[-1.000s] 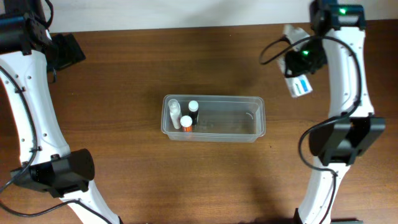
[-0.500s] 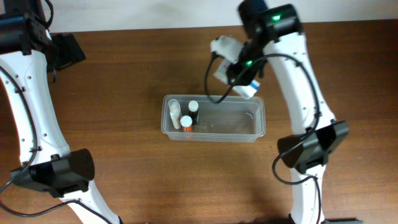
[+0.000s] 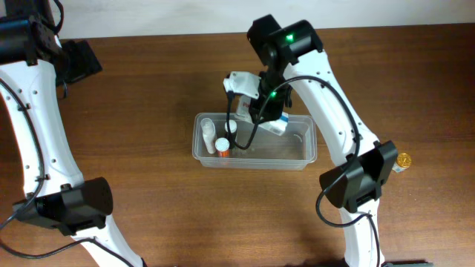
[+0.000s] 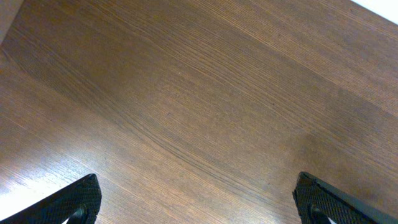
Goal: Pack container
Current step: 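Carry the Panadol box with the right gripper over the container, then lower the Panadol box into the container and open the right gripper, then move the right gripper to the gold-capped jar on the right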
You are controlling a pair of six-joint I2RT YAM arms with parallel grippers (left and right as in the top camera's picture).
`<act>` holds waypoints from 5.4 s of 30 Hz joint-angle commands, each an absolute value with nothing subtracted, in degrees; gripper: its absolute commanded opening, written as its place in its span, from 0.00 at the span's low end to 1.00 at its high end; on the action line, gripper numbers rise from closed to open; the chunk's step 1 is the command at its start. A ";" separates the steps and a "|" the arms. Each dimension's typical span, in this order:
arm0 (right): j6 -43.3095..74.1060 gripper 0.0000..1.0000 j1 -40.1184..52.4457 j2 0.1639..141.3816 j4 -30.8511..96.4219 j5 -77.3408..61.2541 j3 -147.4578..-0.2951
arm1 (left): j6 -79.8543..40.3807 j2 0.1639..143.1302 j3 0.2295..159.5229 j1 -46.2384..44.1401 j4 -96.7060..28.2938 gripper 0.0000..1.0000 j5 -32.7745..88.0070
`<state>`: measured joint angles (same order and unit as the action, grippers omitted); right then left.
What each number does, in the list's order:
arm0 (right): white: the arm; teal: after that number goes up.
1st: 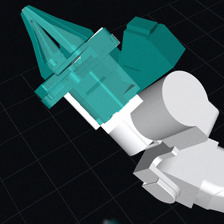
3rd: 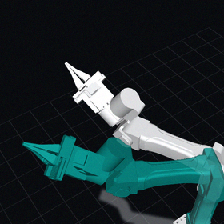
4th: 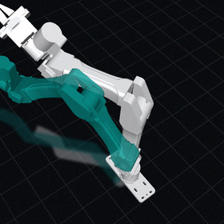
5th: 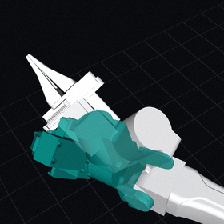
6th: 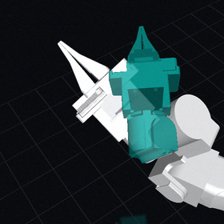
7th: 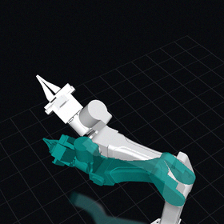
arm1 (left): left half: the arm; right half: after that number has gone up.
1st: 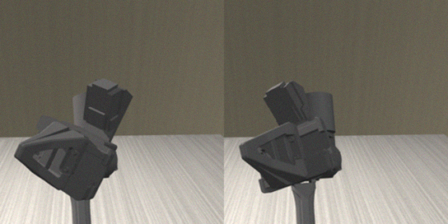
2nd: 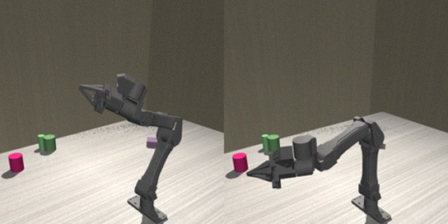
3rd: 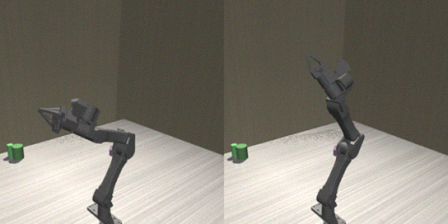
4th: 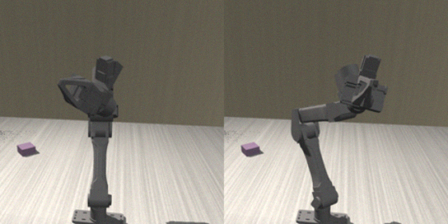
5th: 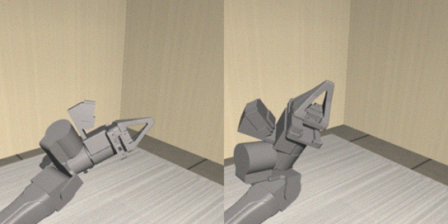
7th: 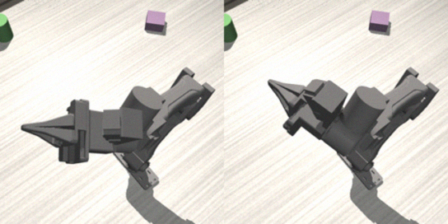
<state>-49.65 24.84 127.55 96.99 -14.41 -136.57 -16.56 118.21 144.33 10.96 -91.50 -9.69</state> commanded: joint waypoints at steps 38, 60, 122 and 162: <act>-61.08 0.36 21.08 127.13 90.48 -13.56 -123.00 | -17.12 118.39 145.29 11.25 -91.61 0.99 -10.20; -61.04 0.36 22.85 132.81 89.52 -16.34 -123.00 | -17.12 118.39 145.29 11.25 -91.61 0.99 -10.20; -3.68 0.89 -19.11 125.10 97.34 -12.08 -143.81 | -17.12 118.39 145.29 11.25 -91.61 0.99 -10.20; 4.99 0.98 -30.04 125.12 77.97 -1.91 -97.58 | -17.12 118.39 145.29 11.25 -91.61 0.99 -10.20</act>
